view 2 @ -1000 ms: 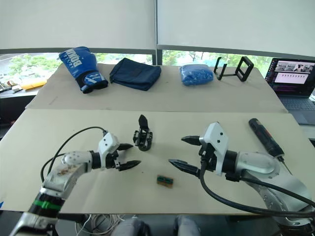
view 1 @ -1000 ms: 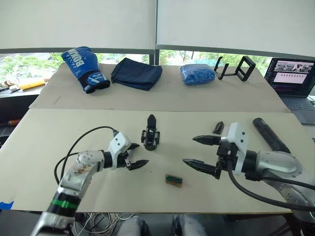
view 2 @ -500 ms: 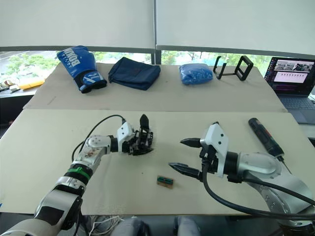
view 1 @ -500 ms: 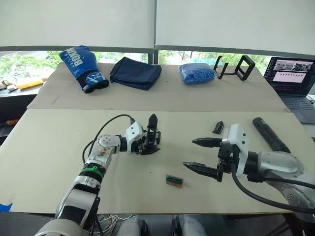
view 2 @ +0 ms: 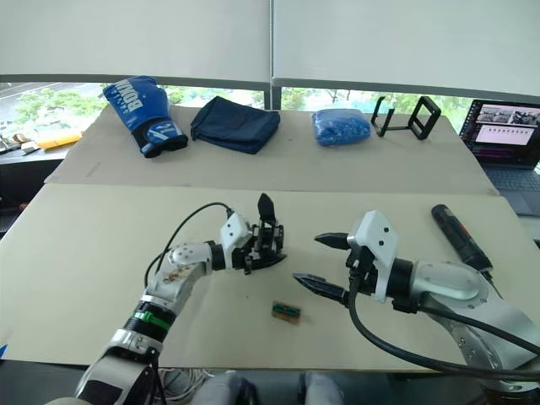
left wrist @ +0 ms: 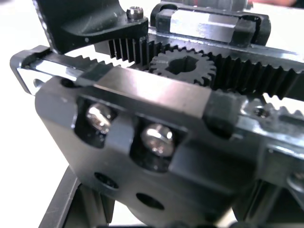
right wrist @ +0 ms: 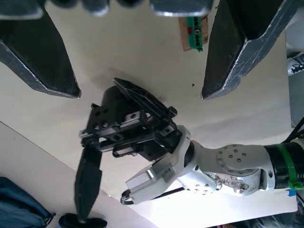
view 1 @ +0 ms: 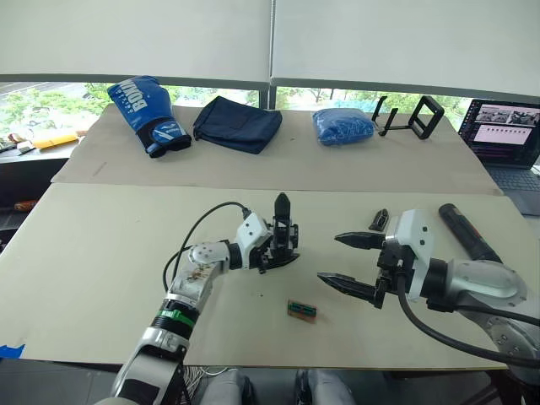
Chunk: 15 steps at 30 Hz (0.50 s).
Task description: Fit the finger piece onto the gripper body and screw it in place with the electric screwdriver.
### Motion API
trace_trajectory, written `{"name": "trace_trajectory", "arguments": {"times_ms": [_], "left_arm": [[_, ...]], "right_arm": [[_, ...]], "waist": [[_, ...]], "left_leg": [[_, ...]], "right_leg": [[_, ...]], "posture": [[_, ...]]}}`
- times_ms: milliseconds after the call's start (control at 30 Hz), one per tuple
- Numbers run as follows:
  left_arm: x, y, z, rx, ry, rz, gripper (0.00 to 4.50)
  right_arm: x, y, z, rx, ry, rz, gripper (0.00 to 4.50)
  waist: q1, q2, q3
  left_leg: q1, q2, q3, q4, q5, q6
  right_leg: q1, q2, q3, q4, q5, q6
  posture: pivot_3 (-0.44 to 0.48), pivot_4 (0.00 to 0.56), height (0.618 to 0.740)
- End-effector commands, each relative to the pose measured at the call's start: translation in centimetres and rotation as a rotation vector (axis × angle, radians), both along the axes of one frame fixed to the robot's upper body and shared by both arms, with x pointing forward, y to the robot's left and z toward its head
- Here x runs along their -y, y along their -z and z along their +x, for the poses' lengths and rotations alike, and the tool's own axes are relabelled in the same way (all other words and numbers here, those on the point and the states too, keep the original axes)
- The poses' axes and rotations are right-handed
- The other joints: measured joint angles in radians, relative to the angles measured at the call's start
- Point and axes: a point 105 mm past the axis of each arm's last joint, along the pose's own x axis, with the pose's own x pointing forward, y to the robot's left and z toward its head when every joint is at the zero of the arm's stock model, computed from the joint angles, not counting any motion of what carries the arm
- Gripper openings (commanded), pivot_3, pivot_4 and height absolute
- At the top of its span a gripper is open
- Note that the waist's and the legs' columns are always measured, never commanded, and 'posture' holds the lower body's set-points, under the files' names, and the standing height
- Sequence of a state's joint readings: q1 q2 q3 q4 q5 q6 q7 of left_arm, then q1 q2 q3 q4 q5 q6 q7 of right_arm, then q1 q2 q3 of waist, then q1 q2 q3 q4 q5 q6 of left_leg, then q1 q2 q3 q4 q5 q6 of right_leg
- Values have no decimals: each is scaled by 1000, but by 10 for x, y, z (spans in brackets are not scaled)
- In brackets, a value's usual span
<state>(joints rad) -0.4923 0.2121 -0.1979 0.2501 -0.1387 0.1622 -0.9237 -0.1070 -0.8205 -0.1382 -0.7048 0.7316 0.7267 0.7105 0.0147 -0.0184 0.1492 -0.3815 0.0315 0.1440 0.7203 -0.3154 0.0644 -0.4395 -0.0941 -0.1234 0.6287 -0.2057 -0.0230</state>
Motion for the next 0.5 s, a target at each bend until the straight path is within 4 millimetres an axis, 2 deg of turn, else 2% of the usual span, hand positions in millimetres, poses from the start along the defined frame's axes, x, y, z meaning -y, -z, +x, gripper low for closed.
{"name": "trace_trajectory", "arguments": {"times_ms": [33,167,233,333,433,500], "left_arm": [[9,-14,-8,49,-11,-22,2420],[12,1,-7,26,-77,13,2420],[12,7,-10,13,-83,22,3443],[9,11,-18,4,-80,31,4464],[-4,15,-21,-5,-88,58,4464],[-21,17,-25,-30,-86,83,4464]], "right_arm": [[-1,-9,-5,39,-1,8,4500],[0,-7,-5,38,17,12,4500],[0,-6,-5,37,23,11,4500],[3,-6,-5,43,39,-4,4500],[6,-12,-5,63,61,-23,4500],[13,-26,-8,61,59,-33,4500]], "waist": [[-4,0,0],[-3,0,0],[-2,0,0],[-2,0,0],[-2,0,0],[-4,0,0]], "left_leg": [[1,0,0,0,0,0],[2,1,0,0,1,-1],[2,1,0,0,0,-1],[2,1,0,0,0,0],[2,1,0,0,0,0],[2,1,0,0,0,0]], "right_leg": [[0,0,0,1,0,0],[1,0,1,2,0,0],[0,0,1,1,0,0],[1,-1,1,1,0,0],[1,-1,1,1,0,0],[1,-1,1,1,0,0]], "posture": [[0,150,740],[0,150,740],[0,150,740],[0,150,740],[0,150,740],[0,150,740]]}}
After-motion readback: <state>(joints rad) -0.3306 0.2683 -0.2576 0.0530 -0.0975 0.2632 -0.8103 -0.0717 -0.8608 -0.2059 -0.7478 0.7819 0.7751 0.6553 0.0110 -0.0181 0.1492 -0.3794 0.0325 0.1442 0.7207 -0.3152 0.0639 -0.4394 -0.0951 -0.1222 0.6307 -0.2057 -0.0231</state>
